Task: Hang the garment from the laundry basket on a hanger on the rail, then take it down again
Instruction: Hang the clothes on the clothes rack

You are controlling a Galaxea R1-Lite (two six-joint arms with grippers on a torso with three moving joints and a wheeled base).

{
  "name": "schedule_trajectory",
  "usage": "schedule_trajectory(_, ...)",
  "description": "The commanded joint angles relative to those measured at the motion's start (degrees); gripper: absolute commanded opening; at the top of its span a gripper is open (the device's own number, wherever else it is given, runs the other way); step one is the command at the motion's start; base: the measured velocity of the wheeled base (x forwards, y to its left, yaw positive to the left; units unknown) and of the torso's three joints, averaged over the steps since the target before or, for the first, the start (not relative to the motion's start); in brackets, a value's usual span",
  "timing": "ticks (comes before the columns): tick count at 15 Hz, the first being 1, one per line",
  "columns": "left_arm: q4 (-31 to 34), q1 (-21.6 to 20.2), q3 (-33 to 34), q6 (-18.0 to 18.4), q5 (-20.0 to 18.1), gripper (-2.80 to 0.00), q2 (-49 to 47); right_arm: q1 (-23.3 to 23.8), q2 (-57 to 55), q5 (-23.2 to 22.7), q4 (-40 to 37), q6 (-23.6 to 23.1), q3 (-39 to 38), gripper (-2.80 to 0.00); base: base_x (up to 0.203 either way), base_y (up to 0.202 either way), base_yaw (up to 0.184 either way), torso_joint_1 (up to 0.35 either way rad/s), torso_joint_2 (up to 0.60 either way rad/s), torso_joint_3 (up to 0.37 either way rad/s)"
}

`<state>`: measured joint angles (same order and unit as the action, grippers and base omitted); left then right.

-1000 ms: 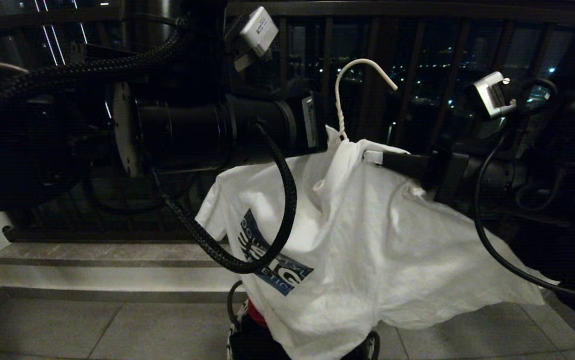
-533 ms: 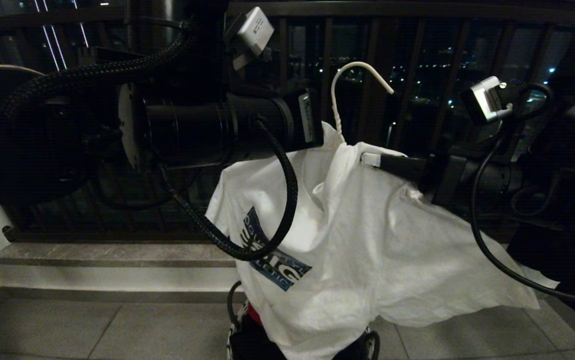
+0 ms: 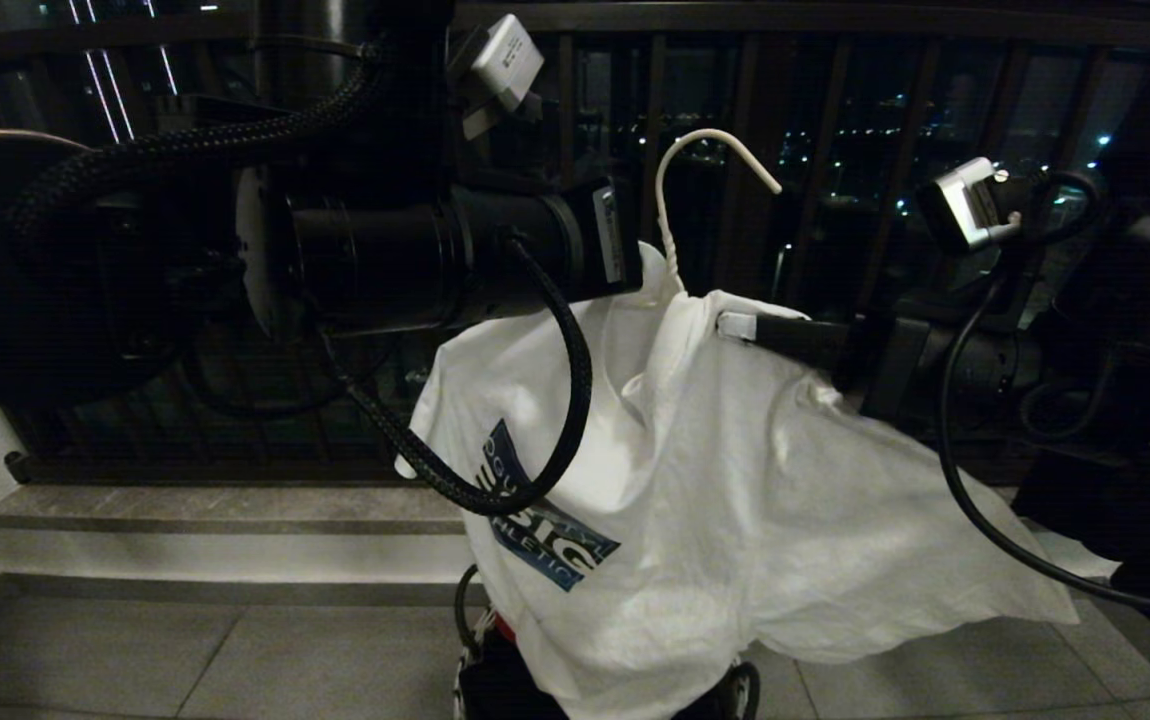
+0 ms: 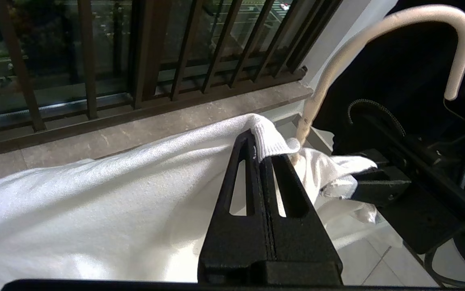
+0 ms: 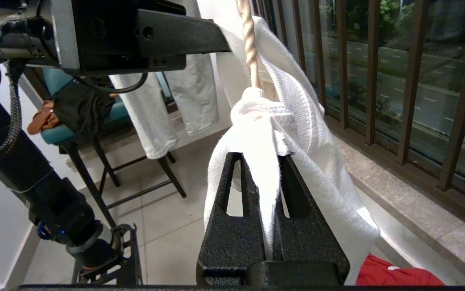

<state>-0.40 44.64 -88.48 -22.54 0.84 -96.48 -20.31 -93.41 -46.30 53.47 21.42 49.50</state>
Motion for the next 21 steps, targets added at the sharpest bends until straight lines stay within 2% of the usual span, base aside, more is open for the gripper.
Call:
schedule_trajectory(1, 0.05, 0.01, 0.15, -0.12, 0.04, -2.8, -0.12, -0.08, 0.07, -0.36, 0.32, 0.11, -0.02, -2.8, 0.0, 0.0, 0.0, 0.0, 0.0, 0.0)
schedule_trajectory(8, 0.61, 0.09, 1.29, 1.18, 0.04, -2.8, 0.76, 0.01, 0.07, -0.28, 0.32, 0.15, 0.07, -2.8, 0.0, 0.0, 0.0, 0.0, 0.0, 0.0)
schedule_trajectory(9, 0.58, 0.09, 1.52, 1.18, 0.04, 0.0, 0.76, 0.01, 0.07, -0.28, 0.32, 0.11, 0.07, -2.8, 0.0, 0.0, 0.0, 0.0, 0.0, 0.0)
schedule_trajectory(21, 0.84, 0.09, 5.46, 3.38, -0.01, 0.0, 3.62, 0.09, 0.65, -0.28, 0.32, 0.11, 0.24, -2.8, 0.0, 0.0, 0.0, 0.0, 0.0, 0.0)
